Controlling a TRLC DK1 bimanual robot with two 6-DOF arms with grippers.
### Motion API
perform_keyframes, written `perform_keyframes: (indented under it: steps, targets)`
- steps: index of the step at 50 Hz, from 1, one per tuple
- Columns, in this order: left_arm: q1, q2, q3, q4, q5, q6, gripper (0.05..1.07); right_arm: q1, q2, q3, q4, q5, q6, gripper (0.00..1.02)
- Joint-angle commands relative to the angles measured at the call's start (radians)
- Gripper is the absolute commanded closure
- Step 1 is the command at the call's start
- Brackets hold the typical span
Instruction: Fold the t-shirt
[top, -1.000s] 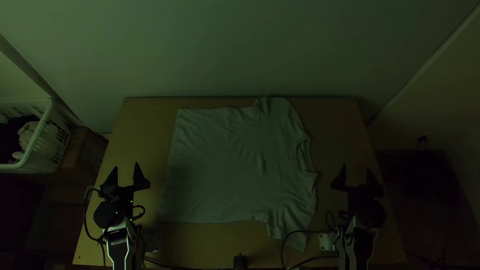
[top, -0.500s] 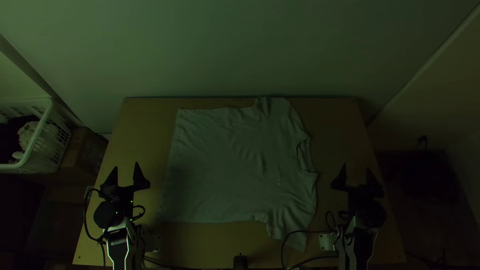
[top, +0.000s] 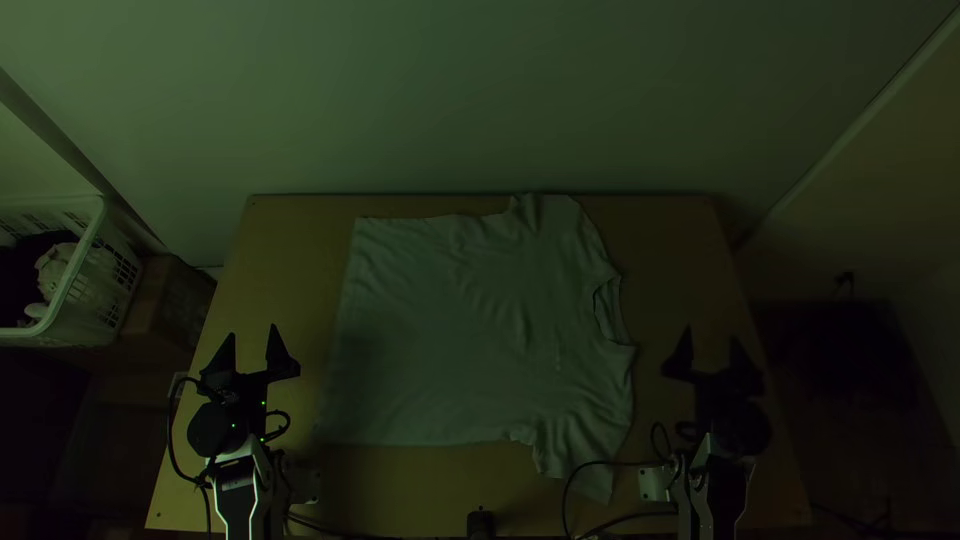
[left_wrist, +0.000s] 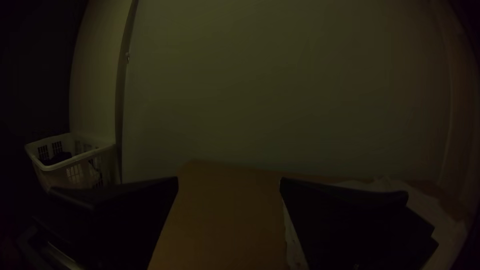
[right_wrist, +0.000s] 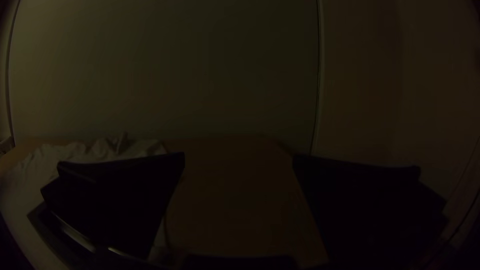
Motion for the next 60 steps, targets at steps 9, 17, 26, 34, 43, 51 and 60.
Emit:
perform_keyframes:
  steps: [9,17,26,34,43,51,60]
  targets:
    - [0.032,-0.007,0.021,0.017,-0.009,0.02,0.1,-0.011,-0.002,0.041,0.018,0.012,-0.015,0.03]
    - [0.017,0.059,0.11,0.034,-0.007,0.02,0.1,0.041,0.077,0.147,0.027,0.012,-0.039,0.03]
    - [0.02,0.276,0.274,0.048,-0.009,0.012,0.1,0.044,0.287,0.323,0.075,0.012,-0.039,0.03]
    - [0.017,0.424,0.42,0.077,-0.007,0.011,0.1,0.047,0.461,0.492,0.102,0.012,-0.039,0.03]
    - [0.008,0.625,0.633,0.068,-0.007,-0.001,0.1,0.049,0.643,0.667,0.102,0.012,-0.039,0.03]
    - [-0.026,0.777,0.813,0.054,-0.009,-0.001,0.1,0.066,0.789,0.8,0.102,0.011,-0.039,0.03]
    - [-0.06,0.929,1.001,0.033,-0.009,0.005,0.1,0.113,0.926,0.925,0.098,0.012,-0.045,0.03]
